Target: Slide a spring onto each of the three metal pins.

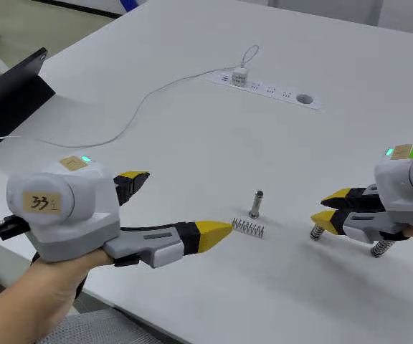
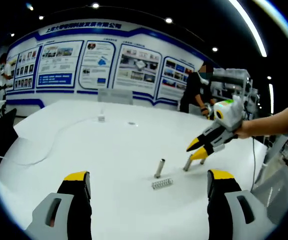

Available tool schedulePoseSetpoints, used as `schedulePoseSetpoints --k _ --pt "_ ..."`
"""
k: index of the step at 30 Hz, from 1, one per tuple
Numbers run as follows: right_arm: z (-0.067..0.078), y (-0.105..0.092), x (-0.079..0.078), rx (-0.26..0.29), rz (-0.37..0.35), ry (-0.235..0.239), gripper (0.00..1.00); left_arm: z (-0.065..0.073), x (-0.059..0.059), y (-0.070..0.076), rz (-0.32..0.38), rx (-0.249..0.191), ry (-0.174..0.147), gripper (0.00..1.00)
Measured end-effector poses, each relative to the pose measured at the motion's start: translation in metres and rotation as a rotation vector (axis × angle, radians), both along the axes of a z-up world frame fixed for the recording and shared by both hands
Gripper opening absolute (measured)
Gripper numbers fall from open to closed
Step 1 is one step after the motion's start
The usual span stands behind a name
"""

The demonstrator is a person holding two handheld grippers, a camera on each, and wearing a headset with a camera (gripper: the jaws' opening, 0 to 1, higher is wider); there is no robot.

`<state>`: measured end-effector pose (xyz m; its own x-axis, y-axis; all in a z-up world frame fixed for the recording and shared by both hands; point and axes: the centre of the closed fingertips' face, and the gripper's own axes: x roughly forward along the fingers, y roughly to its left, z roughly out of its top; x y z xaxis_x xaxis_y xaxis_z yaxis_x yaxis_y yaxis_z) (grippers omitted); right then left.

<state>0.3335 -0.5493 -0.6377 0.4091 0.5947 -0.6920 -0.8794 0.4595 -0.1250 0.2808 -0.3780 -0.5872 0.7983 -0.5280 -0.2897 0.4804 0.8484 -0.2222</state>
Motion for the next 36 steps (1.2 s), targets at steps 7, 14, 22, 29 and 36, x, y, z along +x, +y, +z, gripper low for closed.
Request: schedulePoseSetpoints --k 7,14,22,29,36 --pt "0.002 0.013 -0.007 0.011 0.043 -0.005 0.18 0.000 0.000 0.000 -0.007 0.015 -0.007 0.99" --pt "-0.002 0.032 -0.018 0.014 0.097 0.003 0.18 -0.001 -0.001 -0.003 -0.018 0.020 -0.007 0.99" --pt "-0.016 0.056 -0.024 0.013 0.132 0.030 0.18 -0.001 -0.002 -0.004 -0.022 0.007 0.000 0.99" --pt "-0.035 0.071 -0.026 -0.006 0.159 0.071 0.18 -0.001 -0.003 -0.004 -0.023 0.004 0.004 0.98" --pt "-0.049 0.075 -0.023 -0.023 0.153 0.096 0.18 -0.003 -0.003 -0.005 -0.023 0.005 0.013 0.98"
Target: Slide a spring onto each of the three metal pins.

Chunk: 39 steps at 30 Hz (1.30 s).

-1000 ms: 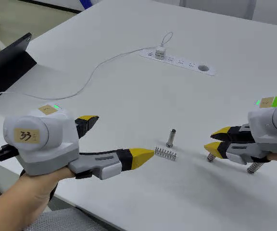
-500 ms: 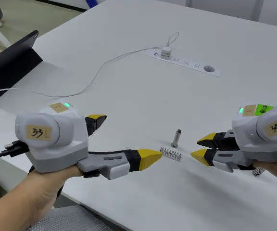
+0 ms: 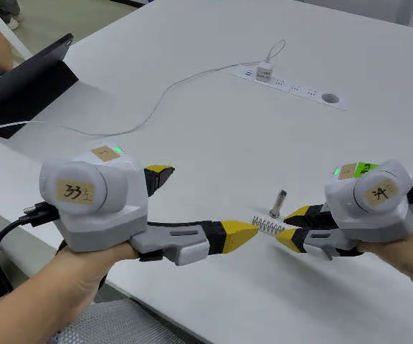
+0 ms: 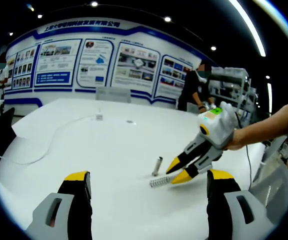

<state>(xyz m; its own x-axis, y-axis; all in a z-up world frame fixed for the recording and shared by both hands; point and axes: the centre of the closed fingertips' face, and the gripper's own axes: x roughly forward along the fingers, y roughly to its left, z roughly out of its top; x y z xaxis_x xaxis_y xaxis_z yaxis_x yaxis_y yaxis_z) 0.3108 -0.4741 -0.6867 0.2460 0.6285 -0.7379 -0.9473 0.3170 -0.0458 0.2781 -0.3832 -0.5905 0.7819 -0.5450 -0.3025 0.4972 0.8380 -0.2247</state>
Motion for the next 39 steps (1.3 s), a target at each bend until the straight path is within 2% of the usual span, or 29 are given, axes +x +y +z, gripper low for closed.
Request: schedulePoseSetpoints --k 10,11,16,23,27,29,31,33,36,39 --pt "-0.017 0.000 0.003 -0.027 0.009 0.029 0.17 -0.006 -0.001 -0.002 -0.010 0.017 0.022 0.98" --pt "-0.016 0.002 0.002 -0.007 0.006 0.042 0.16 -0.007 -0.001 -0.002 -0.013 0.022 0.024 0.98" --pt "-0.016 0.002 0.000 0.012 0.003 0.068 0.13 -0.010 -0.002 -0.005 -0.027 0.034 0.037 0.98" --pt "-0.016 0.003 -0.004 0.006 0.013 0.068 0.11 -0.012 -0.005 -0.011 -0.054 0.024 0.053 0.97" --pt "-0.016 -0.001 -0.008 -0.016 0.015 0.059 0.11 -0.016 -0.007 -0.016 -0.078 0.038 0.062 0.96" --pt "-0.014 -0.003 -0.011 -0.005 0.009 0.069 0.11 -0.014 -0.007 -0.019 -0.091 0.043 0.050 0.95" --pt "-0.007 -0.006 -0.014 0.003 0.014 0.060 0.11 -0.006 -0.006 -0.027 -0.115 0.008 0.015 0.94" --pt "0.000 -0.008 -0.017 0.012 0.020 0.052 0.11 -0.007 -0.008 -0.030 -0.133 0.013 0.015 0.91" --pt "0.015 -0.012 -0.021 0.023 0.035 0.014 0.11 -0.014 -0.012 -0.037 -0.188 0.091 -0.001 0.91" --pt "0.026 -0.015 -0.023 0.006 0.074 -0.045 0.11 -0.018 -0.017 -0.044 -0.226 0.115 0.004 0.89"
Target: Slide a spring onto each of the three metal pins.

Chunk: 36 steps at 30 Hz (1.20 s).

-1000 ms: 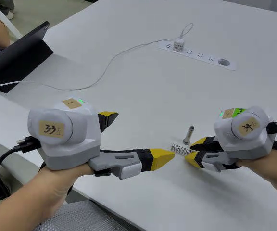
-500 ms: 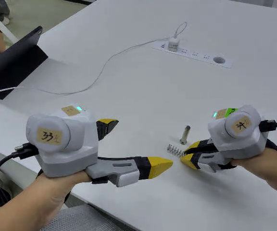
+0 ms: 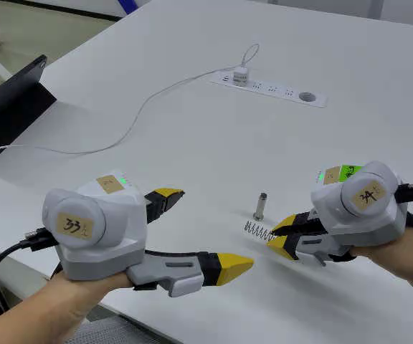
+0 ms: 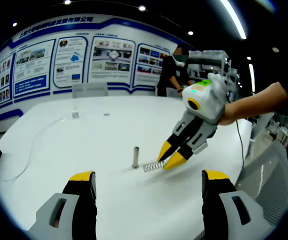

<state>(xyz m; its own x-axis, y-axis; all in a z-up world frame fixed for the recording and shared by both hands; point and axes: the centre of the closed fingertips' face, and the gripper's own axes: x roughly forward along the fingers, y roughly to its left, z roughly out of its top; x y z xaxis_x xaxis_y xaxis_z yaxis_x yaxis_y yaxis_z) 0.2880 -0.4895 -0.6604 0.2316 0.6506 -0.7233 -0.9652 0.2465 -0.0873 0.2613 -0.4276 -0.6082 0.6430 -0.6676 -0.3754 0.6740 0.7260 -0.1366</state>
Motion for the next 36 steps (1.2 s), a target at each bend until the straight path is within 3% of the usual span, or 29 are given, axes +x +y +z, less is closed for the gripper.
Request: schedulePoseSetpoints --k 6,11,14,20,22,25,29,32,36 --pt "0.018 -0.005 -0.012 0.004 0.040 -0.039 0.11 -0.003 -0.007 -0.007 -0.053 0.048 -0.003 0.85" --pt "0.034 -0.013 -0.026 0.020 0.063 -0.055 0.11 0.001 -0.006 -0.016 -0.092 0.053 -0.019 0.80" --pt "0.043 -0.015 -0.034 0.031 0.084 -0.066 0.11 0.014 -0.009 -0.032 -0.152 -0.004 -0.039 0.76" --pt "0.060 -0.021 -0.046 0.034 0.135 -0.099 0.11 0.029 -0.010 -0.053 -0.223 0.015 -0.088 0.65" --pt "0.064 -0.021 -0.048 0.036 0.147 -0.114 0.11 0.033 -0.011 -0.059 -0.248 0.000 -0.095 0.63" --pt "0.071 -0.020 -0.051 0.044 0.163 -0.132 0.11 0.030 -0.013 -0.064 -0.294 0.054 -0.111 0.56" --pt "0.074 -0.020 -0.054 0.029 0.205 -0.166 0.11 0.032 -0.017 -0.071 -0.329 0.053 -0.114 0.45" --pt "0.073 -0.020 -0.057 0.027 0.216 -0.160 0.11 0.034 -0.019 -0.076 -0.349 0.047 -0.121 0.36" --pt "0.072 -0.020 -0.058 0.009 0.234 -0.171 0.11 0.030 -0.023 -0.077 -0.391 0.108 -0.126 0.31"
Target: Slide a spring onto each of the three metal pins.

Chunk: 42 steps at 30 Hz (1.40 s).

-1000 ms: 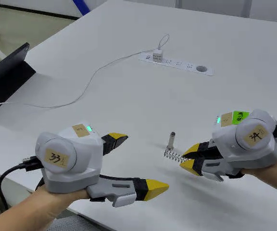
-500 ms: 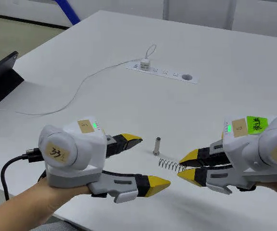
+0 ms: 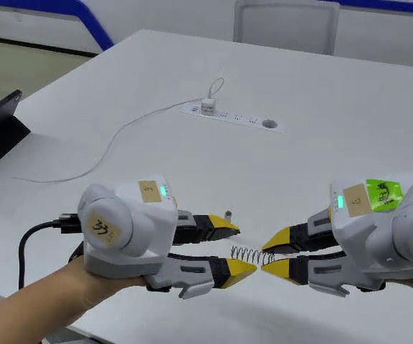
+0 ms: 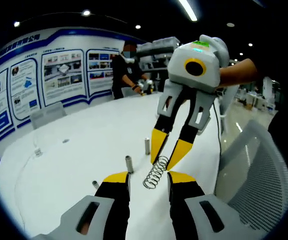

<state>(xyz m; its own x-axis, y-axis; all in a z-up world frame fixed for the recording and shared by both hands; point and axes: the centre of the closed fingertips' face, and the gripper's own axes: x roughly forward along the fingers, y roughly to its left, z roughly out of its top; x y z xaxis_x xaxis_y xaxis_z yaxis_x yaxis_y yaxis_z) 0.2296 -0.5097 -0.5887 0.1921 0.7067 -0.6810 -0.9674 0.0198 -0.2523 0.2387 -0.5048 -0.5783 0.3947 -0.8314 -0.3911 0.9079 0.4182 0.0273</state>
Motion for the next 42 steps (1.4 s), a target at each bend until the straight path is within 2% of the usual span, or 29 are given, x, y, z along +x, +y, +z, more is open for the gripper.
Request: schedulePoseSetpoints --k 2,7,10,15,16,17,19,20,21,27,30,36,40,42 --pt "0.000 0.000 -0.001 -0.001 0.006 -0.003 0.11 0.000 -0.003 -0.001 -0.015 0.002 0.013 0.29" --pt "0.002 0.003 -0.004 0.001 0.021 -0.002 0.11 -0.002 -0.005 -0.001 -0.033 0.039 -0.003 0.22" --pt "0.002 0.003 -0.005 0.002 0.026 -0.003 0.11 -0.005 -0.008 -0.002 -0.045 0.048 0.013 0.19" --pt "0.001 0.003 -0.007 -0.007 0.037 -0.009 0.11 -0.007 -0.009 -0.003 -0.056 0.090 -0.012 0.15" --pt "0.001 0.003 -0.007 -0.011 0.040 -0.012 0.11 -0.008 -0.009 -0.002 -0.064 0.113 -0.035 0.14" --pt "0.001 0.003 -0.007 -0.014 0.042 -0.017 0.11 -0.007 -0.008 -0.002 -0.074 0.132 -0.074 0.14" --pt "0.001 0.002 -0.007 -0.017 0.047 -0.020 0.11 -0.008 -0.012 -0.004 -0.087 0.150 -0.104 0.12" --pt "0.001 0.002 -0.007 -0.018 0.051 -0.023 0.11 -0.007 -0.012 -0.004 -0.092 0.155 -0.129 0.12" --pt "0.002 0.002 -0.006 -0.018 0.056 -0.039 0.11 -0.007 -0.012 -0.004 -0.090 0.158 -0.141 0.11" --pt "0.003 0.003 -0.005 -0.012 0.068 -0.053 0.12 -0.006 -0.011 -0.002 -0.095 0.159 -0.147 0.10" --pt "0.007 0.005 -0.003 0.028 0.047 -0.019 0.14 -0.006 -0.013 -0.002 -0.105 0.155 -0.144 0.10" --pt "-0.002 -0.002 -0.001 0.002 0.044 -0.009 0.15 -0.003 -0.014 -0.001 -0.114 0.152 -0.151 0.10" --pt "0.002 0.003 -0.006 0.068 0.040 0.054 0.12 -0.003 -0.015 0.000 -0.120 0.153 -0.152 0.10" --pt "0.002 0.002 -0.006 0.060 0.040 0.053 0.12 -0.003 -0.016 0.000 -0.126 0.156 -0.156 0.10"
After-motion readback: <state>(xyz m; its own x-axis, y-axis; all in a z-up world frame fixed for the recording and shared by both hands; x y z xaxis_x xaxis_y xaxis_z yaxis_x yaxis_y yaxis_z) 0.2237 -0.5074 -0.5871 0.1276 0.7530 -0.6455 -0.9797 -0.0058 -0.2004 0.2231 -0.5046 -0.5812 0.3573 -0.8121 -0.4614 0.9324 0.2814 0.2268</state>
